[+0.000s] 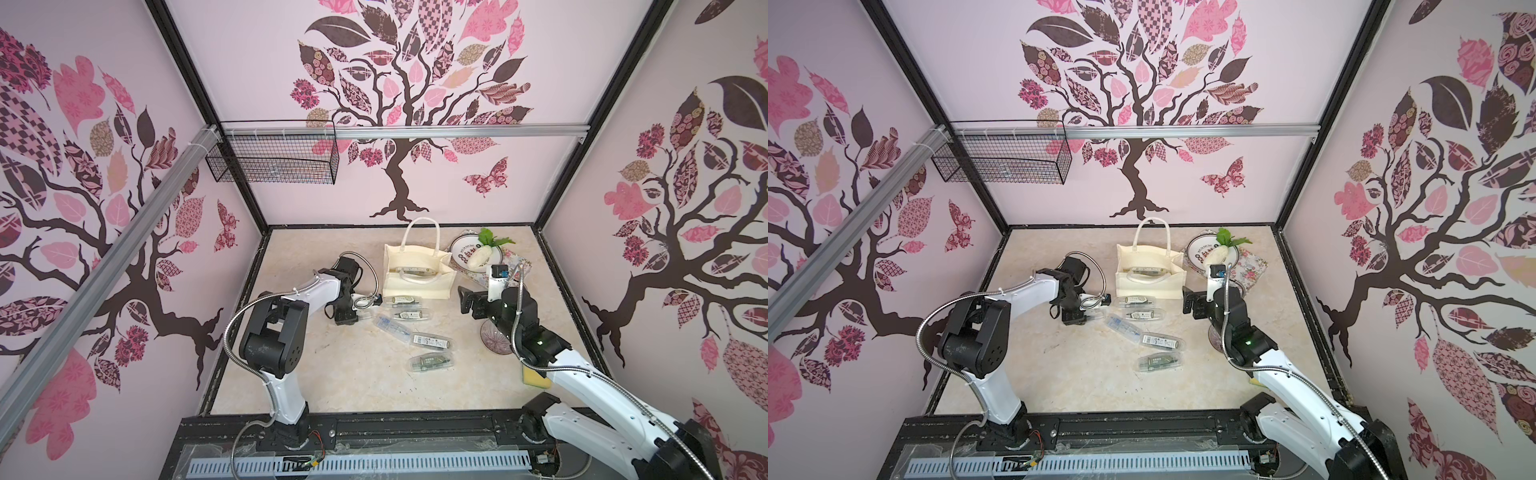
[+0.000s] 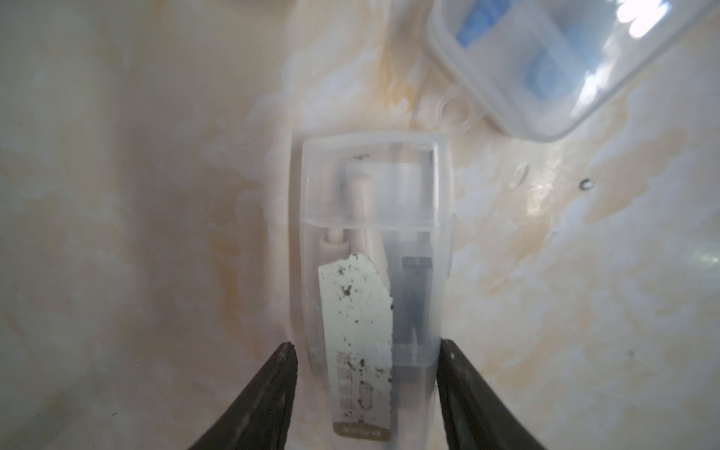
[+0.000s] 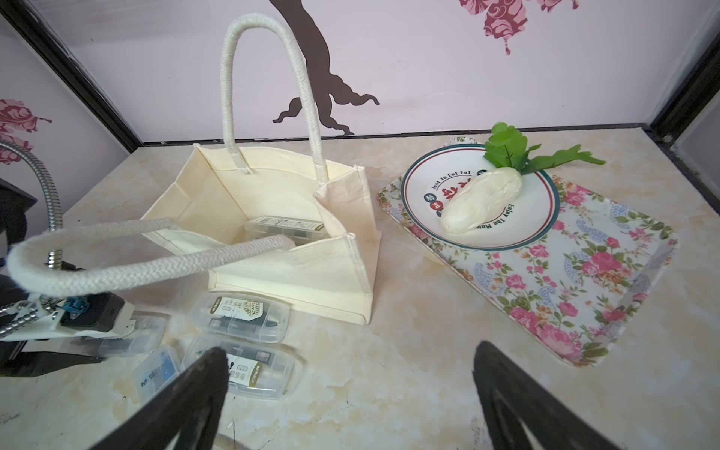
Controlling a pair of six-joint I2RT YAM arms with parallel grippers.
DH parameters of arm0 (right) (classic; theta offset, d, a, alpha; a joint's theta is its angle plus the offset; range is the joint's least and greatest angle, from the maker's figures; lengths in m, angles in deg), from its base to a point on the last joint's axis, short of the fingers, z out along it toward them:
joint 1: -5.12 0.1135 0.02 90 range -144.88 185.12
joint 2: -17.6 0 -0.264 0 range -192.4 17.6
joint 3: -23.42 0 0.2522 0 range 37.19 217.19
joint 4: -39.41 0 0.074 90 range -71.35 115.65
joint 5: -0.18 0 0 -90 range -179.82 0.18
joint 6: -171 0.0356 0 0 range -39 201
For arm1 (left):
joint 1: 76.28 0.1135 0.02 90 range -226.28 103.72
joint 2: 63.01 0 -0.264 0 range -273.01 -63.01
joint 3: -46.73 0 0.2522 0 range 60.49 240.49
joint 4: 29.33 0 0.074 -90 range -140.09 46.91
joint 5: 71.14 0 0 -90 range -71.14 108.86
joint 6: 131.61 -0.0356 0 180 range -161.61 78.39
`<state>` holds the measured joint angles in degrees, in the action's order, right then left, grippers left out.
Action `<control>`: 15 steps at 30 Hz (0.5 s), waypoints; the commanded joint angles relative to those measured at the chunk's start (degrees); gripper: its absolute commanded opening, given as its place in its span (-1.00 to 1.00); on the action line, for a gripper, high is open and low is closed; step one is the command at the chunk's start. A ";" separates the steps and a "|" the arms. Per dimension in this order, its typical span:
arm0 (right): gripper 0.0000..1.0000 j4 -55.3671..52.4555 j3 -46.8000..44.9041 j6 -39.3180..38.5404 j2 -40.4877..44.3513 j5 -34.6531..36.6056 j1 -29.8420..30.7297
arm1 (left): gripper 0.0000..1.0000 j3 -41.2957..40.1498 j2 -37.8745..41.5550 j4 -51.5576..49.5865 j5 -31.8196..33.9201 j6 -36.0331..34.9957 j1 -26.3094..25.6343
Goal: Put the compass set into the canvas bag
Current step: Pick up the compass set at the center of the board.
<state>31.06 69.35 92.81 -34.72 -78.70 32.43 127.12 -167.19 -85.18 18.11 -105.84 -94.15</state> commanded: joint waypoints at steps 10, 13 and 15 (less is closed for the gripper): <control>1.00 1.09 -0.30 0.39 0.97 1.13 0.15 | 0.00 3.05 -1.46 -0.76 -1.86 1.69 0.35; 1.00 1.18 -0.21 0.39 0.94 1.14 0.17 | 0.00 2.47 -1.13 0.22 -1.69 1.95 0.38; 1.00 1.18 -0.30 0.36 0.88 1.11 0.11 | -0.01 2.41 -0.68 0.42 -1.72 2.22 0.38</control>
<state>31.06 69.33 92.81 -34.72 -78.46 32.41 127.82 -167.80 -85.49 17.52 -104.11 -94.15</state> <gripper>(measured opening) 0.997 0.500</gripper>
